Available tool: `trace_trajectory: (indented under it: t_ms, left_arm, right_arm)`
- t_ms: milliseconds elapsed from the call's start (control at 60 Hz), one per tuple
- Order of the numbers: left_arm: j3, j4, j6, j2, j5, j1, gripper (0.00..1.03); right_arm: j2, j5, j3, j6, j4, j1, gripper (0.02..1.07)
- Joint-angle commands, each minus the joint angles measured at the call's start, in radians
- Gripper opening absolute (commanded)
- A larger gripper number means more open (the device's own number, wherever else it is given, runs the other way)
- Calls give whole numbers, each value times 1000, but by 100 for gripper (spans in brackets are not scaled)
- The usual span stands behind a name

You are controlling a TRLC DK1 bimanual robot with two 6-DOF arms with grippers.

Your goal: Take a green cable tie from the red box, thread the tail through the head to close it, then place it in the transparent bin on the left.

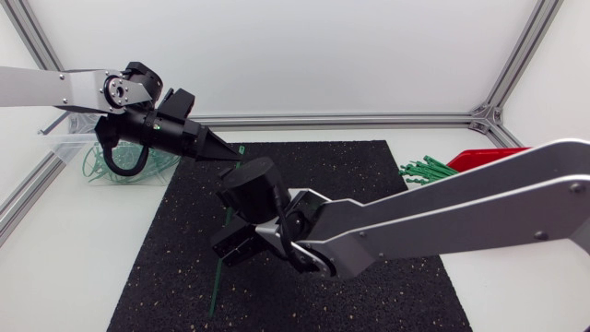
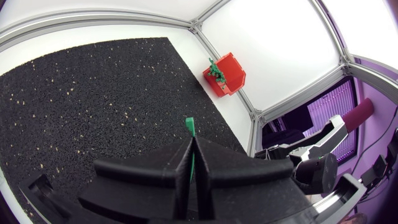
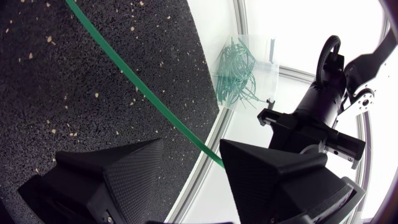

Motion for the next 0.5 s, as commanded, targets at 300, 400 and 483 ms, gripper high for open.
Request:
trace_trajectory:
  t_ms: [300,400,483]
  left_arm:
    - [139,-189,119,91,12,-9,3]
    - [158,-220,133,107,12,-9,3]
    - [165,-232,140,114,12,-8,3]
  right_arm:
    - [24,3,-98,-29,88,75,39]
    - [30,4,-127,-6,98,112,39]
    - [36,4,-146,17,109,144,39]
